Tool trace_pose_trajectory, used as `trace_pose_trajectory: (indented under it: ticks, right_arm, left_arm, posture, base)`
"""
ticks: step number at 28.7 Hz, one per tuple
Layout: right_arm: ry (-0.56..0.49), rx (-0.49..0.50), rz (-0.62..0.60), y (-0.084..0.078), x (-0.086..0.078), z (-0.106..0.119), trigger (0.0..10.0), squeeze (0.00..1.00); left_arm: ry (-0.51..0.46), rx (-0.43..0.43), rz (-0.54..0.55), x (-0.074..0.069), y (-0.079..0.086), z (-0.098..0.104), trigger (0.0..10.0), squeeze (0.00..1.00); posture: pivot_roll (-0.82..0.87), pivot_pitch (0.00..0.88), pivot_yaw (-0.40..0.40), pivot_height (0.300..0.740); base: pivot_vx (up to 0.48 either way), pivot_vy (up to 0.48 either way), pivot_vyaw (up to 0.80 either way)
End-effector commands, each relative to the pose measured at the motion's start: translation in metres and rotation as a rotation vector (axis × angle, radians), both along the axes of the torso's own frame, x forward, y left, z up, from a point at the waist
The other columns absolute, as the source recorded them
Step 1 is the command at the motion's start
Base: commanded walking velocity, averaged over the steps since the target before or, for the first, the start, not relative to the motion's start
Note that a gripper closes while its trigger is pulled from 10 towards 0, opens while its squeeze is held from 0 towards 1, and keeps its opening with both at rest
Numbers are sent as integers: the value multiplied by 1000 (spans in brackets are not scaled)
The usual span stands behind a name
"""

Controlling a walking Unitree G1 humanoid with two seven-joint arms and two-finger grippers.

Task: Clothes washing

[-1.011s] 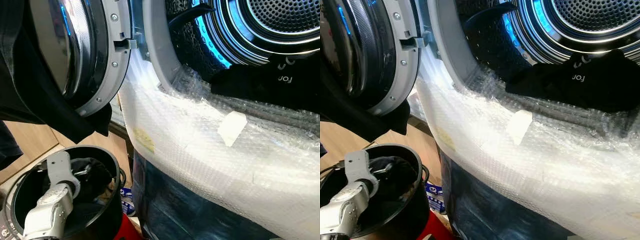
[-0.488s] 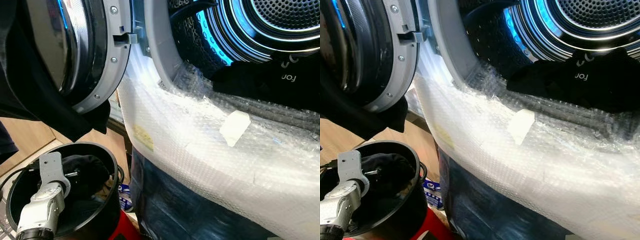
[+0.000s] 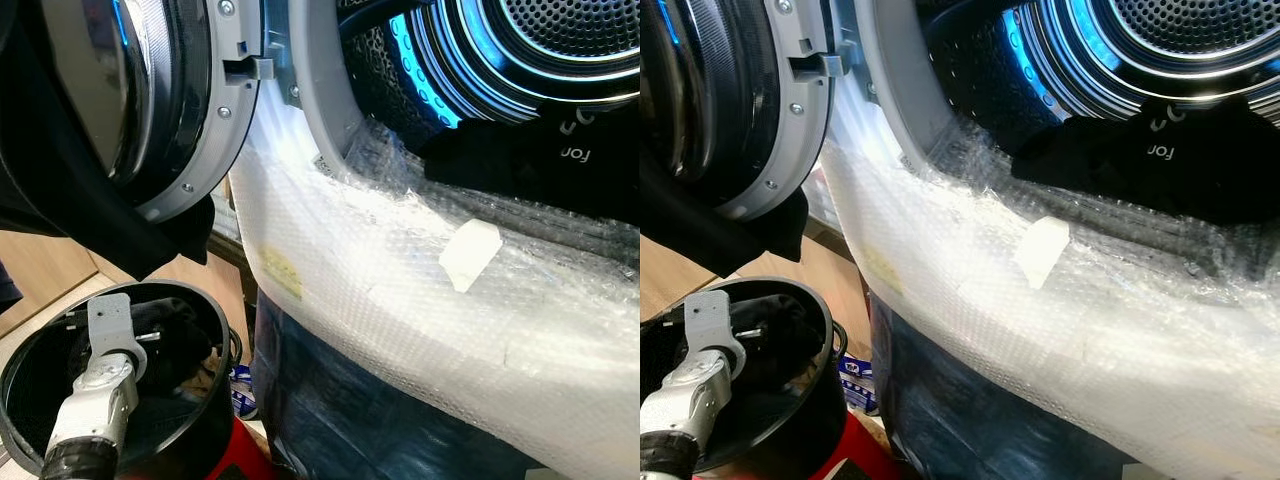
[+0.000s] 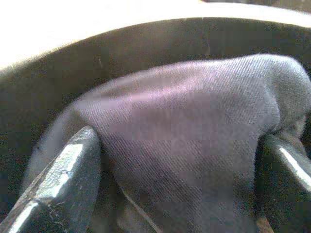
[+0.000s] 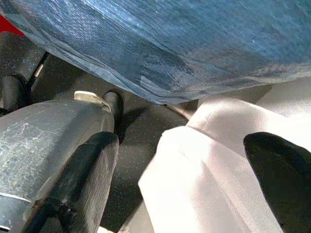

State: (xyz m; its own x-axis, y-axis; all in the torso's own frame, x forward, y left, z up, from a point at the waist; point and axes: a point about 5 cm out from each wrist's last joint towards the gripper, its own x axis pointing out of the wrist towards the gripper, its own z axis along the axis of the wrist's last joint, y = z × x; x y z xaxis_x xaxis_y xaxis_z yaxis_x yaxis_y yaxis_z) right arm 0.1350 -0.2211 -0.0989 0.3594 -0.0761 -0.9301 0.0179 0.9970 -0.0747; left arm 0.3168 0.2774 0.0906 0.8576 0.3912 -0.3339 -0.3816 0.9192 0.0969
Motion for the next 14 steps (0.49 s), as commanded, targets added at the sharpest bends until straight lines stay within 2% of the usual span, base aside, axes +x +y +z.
trace_pose_trajectory:
  ticks: [1,3,9,10,14]
  right_arm:
    - [20,-18,9,-5,-5,-1,10000,0]
    - [17,-16,40,-2,-7,-2,10000,0]
    - [17,-15,42,-2,-7,-2,10000,0]
    - [29,-12,12,-2,-14,-4,10000,0]
    - [40,-13,-28,0,-25,-8,10000,0]
  left_arm:
    - [1,41,15,2,3,2,10000,1000]
    - [1,26,18,3,-3,-1,10000,1000]
    - [-4,29,19,5,-2,-2,10000,1000]
    - [9,28,23,5,-3,-6,10000,0]
    - [45,42,34,6,-1,-12,10000,0]
  posture:
    - [-22,101,-74,740]
    - [-20,101,-73,740]
    - [-20,101,-73,740]
    - [-45,109,-41,740]
    - [-53,107,-36,740]
  base:
    - [0,0,0]
    - [0,0,0]
    - [0,0,0]
    - [0,0,0]
    - [0,0,0]
